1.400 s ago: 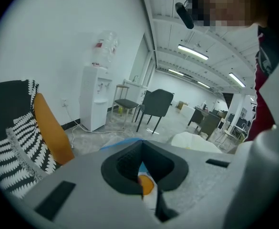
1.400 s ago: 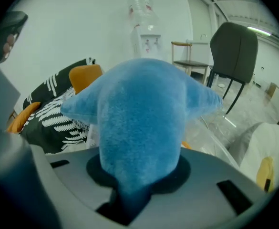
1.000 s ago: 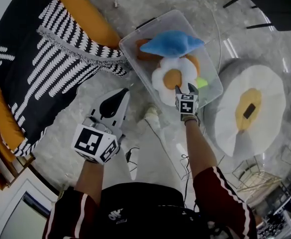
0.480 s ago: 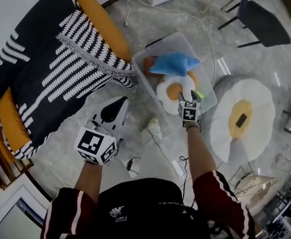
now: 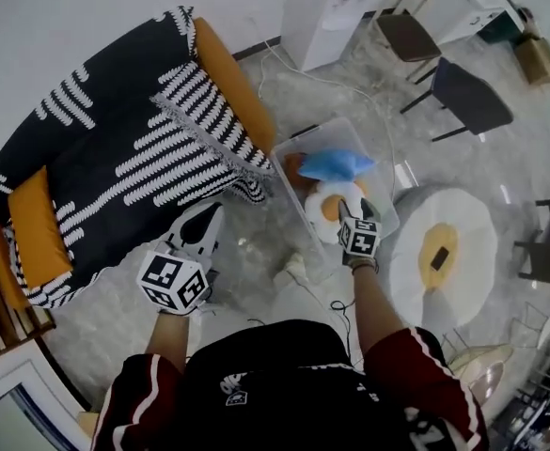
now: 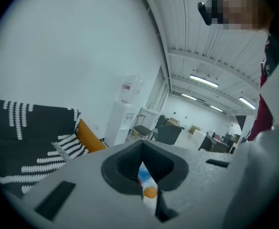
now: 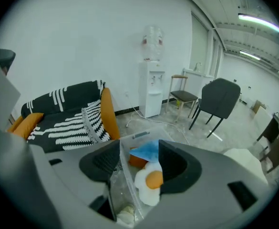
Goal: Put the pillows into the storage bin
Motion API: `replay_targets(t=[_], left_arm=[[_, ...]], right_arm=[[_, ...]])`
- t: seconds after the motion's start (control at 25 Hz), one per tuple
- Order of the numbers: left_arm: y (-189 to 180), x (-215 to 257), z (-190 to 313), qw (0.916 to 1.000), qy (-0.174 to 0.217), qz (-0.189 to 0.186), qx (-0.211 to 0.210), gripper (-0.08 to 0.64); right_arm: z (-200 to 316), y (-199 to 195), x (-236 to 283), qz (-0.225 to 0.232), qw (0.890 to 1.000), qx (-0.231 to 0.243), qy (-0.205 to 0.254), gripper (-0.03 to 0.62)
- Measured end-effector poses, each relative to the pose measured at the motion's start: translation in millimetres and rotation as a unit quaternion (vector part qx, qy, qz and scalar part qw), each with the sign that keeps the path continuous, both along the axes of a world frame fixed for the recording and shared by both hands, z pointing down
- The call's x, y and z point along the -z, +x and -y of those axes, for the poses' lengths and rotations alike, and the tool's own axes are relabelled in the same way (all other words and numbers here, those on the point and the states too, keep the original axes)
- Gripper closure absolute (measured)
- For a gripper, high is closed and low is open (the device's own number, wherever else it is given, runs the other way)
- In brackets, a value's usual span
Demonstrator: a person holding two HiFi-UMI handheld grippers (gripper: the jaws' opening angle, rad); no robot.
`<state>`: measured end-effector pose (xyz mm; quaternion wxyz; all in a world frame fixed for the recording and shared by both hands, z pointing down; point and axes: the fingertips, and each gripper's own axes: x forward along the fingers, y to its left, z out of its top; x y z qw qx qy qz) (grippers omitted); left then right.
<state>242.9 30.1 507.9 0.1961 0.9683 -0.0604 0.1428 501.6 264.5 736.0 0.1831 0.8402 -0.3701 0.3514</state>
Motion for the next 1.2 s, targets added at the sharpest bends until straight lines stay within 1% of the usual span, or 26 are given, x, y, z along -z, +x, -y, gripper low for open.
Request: replay_targets(t=[0.08,0.2,0.36,0.44,0.56,0.72,0.84,0.96,1.04,1.2], left_arm=[[-23.6,18.8,17.7,0.9998,0.006,-0.013,0.015,0.558],[-58.6,46.2,41.8,0.9985,0.026,-0.027,0.04,0.558],[-107.3,75.9,66.6,0.9948,0.055,-0.039,0.077,0.558],[-137.4,88.7,79.8,0.9914,0.069,-0.042,0.103,0.558],[-187.4,102.7,99.1,0.9834,0.087,-0.043,0.154,0.558],[-256.1,107.4,119.8,0.9681,0.091,-0.045,0.229,0.558],[-312.7,104.3,133.5,0.9529,0.09,-0.042,0.287,0.558],[-369.5,104.0,145.0,0.9341,0.084,-0.044,0.344,0.558],[-405.5,103.7,150.1,0.9229,0.083,-0.044,0.373,0.558],[-474.2,101.7,155.5,0.9058,0.089,-0.037,0.413,0.558]], right_arm=[[19.5,-14.1,29.5,-0.011,1.0,0.014,0.013,0.33],[47.0,-37.4,70.2,-0.028,0.998,0.042,0.032,0.33],[76.6,-63.9,103.9,-0.04,0.995,0.078,0.044,0.33],[99.6,-76.6,117.9,-0.044,0.993,0.101,0.052,0.33],[140.7,-100.0,135.6,-0.045,0.986,0.145,0.067,0.33],[198.0,-140.9,158.4,-0.045,0.972,0.213,0.088,0.33],[246.3,-180.6,175.2,-0.049,0.957,0.266,0.102,0.33],[295.2,-229.6,189.6,-0.051,0.937,0.327,0.111,0.33],[321.9,-266.8,195.6,-0.05,0.924,0.362,0.115,0.328],[360.7,-348.6,202.9,-0.046,0.897,0.422,0.122,0.327]])
